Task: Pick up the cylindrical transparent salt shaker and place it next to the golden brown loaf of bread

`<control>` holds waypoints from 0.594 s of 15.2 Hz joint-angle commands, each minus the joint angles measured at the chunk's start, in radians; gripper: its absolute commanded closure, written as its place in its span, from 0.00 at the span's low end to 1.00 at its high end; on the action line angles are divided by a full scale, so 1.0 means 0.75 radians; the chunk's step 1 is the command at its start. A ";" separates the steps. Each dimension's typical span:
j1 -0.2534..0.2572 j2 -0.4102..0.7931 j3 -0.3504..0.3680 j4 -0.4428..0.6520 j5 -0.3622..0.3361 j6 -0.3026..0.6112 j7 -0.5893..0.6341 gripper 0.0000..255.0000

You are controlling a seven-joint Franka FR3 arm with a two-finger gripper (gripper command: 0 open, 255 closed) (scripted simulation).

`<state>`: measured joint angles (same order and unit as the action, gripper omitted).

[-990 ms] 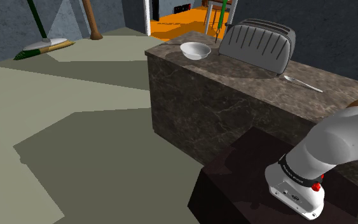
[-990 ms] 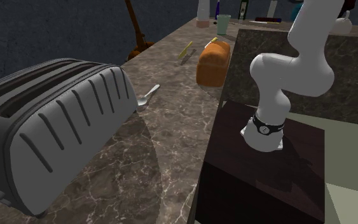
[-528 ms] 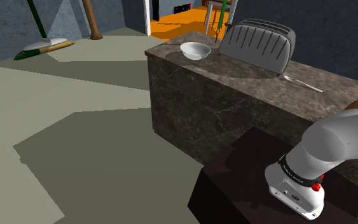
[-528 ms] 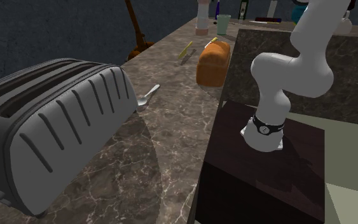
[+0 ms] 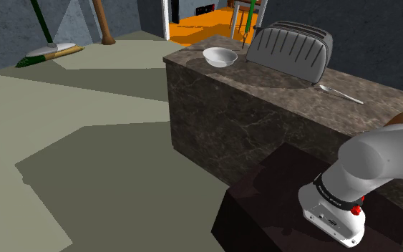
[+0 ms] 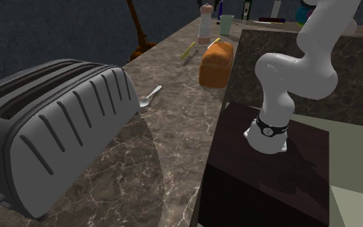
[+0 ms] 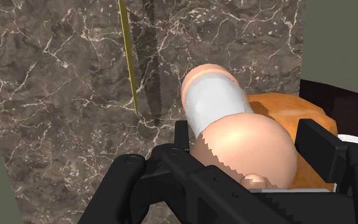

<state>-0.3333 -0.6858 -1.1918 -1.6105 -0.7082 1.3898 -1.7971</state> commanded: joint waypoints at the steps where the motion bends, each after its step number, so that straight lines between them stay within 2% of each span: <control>1: -0.014 -0.015 0.001 -0.042 -0.010 0.028 0.011 1.00; 9: -0.065 -0.075 -0.009 -0.208 -0.053 0.140 0.056 1.00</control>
<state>-0.3780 -0.7367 -1.1963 -1.7521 -0.7438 1.4840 -1.7588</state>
